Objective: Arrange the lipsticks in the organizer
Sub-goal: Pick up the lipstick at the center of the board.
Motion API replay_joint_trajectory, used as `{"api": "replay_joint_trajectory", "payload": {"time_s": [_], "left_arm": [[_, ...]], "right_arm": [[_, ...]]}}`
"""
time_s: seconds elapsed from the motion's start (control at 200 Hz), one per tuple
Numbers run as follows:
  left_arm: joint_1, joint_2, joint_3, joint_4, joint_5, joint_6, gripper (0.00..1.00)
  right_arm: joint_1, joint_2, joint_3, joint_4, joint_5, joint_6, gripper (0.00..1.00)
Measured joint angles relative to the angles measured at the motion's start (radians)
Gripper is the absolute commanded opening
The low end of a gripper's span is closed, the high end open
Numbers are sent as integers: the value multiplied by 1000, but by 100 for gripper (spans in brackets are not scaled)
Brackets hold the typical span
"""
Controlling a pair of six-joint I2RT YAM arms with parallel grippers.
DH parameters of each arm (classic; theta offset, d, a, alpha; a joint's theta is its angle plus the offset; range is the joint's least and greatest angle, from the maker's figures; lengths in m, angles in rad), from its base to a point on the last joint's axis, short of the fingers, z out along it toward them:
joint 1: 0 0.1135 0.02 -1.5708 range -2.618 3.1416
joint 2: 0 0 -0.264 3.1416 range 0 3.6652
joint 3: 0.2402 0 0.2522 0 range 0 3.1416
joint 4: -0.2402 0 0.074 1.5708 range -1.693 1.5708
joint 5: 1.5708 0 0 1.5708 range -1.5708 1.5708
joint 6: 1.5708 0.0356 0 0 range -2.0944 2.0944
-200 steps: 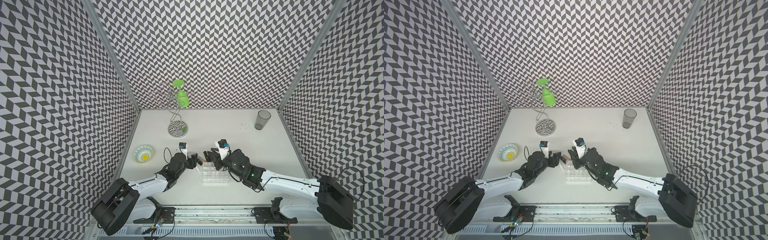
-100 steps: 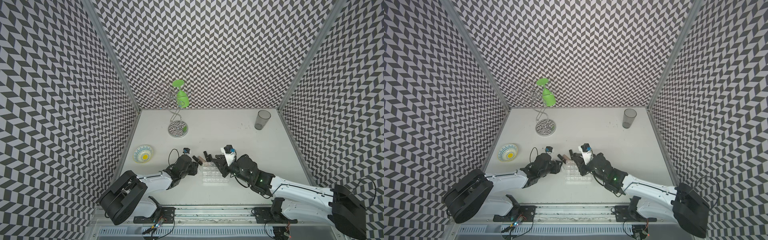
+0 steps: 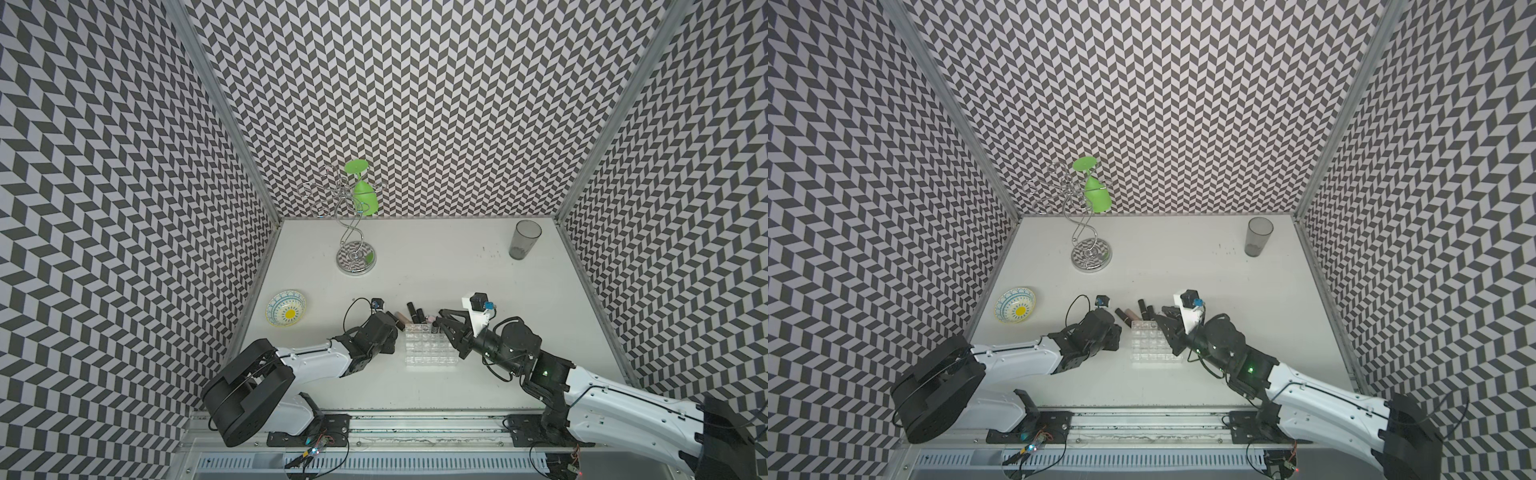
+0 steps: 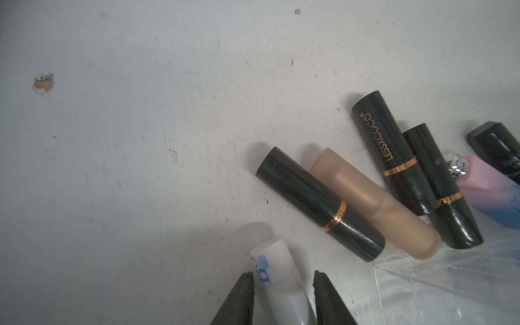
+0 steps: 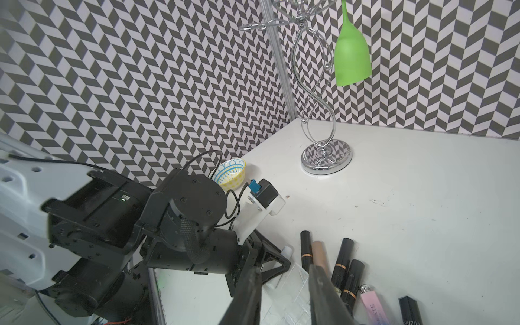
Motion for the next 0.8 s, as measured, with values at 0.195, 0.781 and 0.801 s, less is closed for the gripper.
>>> {"api": "replay_joint_trajectory", "payload": {"time_s": [0.195, 0.781, 0.801], "left_arm": [[9, 40, 28, 0, -6, 19, 7], [102, -420, -139, 230, 274, 33, 0], [106, -439, -139, 254, 290, 33, 1]], "right_arm": [[0, -6, -8, -3, 2, 0, 32], [0, 10, -21, 5, -60, 27, 34], [0, 10, -21, 6, -66, 27, 35]]}}
